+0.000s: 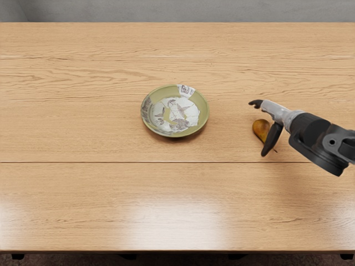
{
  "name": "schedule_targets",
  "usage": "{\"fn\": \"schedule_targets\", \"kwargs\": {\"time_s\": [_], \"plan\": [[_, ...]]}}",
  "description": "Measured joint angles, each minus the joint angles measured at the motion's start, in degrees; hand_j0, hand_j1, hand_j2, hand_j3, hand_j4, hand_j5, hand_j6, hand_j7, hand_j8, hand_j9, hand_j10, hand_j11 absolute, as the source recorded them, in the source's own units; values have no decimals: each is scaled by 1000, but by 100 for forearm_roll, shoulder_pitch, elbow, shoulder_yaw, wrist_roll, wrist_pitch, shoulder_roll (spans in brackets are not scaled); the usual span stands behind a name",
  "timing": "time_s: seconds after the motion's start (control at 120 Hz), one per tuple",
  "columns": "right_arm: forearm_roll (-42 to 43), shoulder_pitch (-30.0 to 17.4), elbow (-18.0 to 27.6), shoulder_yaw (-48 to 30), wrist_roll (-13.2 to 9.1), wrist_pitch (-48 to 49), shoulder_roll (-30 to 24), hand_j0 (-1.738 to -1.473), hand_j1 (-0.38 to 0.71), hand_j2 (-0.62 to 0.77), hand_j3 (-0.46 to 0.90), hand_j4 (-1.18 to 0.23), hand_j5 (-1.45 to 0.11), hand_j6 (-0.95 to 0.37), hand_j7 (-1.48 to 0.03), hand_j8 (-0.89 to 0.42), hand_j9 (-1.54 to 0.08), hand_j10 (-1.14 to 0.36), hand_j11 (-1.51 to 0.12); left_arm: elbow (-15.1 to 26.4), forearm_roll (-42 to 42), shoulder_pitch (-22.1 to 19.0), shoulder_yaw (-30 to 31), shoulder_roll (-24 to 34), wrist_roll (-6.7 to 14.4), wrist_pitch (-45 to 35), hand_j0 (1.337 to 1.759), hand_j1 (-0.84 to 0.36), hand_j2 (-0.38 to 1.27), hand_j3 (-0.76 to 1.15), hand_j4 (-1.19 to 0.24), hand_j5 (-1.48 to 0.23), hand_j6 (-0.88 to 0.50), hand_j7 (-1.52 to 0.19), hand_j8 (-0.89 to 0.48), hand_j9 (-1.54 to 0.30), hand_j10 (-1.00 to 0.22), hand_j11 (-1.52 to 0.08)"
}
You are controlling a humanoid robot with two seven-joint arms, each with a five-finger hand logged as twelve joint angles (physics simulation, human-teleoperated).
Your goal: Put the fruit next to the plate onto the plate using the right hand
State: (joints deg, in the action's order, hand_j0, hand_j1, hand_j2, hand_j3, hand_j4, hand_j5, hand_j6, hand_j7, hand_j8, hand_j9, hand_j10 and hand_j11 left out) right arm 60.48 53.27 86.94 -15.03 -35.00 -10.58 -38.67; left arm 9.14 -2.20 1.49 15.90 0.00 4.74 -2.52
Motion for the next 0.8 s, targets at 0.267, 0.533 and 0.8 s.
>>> {"fn": "schedule_targets", "kwargs": {"time_s": [0.267, 0.533, 0.8], "plan": [[205, -219, -10, 8, 0, -290, 31, -1658, -130, -34, 0, -188, -240, -190, -240, -189, -240, -188, -240, 0, 0, 0, 0, 0, 1, -1, 1658, 349, 0, 0, 0, 0, 0, 0, 0, 0, 0, 0], [232, -283, -114, 13, 0, -330, 141, -1658, -64, -44, 0, -245, -311, -246, -311, -237, -312, -243, -312, 0, 0, 0, 0, 0, 0, 0, 1658, 349, 0, 0, 0, 0, 0, 0, 0, 0, 0, 0], [320, -269, -370, 9, 0, -330, 347, -1658, 116, -73, 0, -403, -500, -386, -507, -294, -509, -397, -509, 0, 0, 0, 0, 0, 0, 1, 1658, 349, 0, 0, 0, 0, 0, 0, 0, 0, 0, 0]]}}
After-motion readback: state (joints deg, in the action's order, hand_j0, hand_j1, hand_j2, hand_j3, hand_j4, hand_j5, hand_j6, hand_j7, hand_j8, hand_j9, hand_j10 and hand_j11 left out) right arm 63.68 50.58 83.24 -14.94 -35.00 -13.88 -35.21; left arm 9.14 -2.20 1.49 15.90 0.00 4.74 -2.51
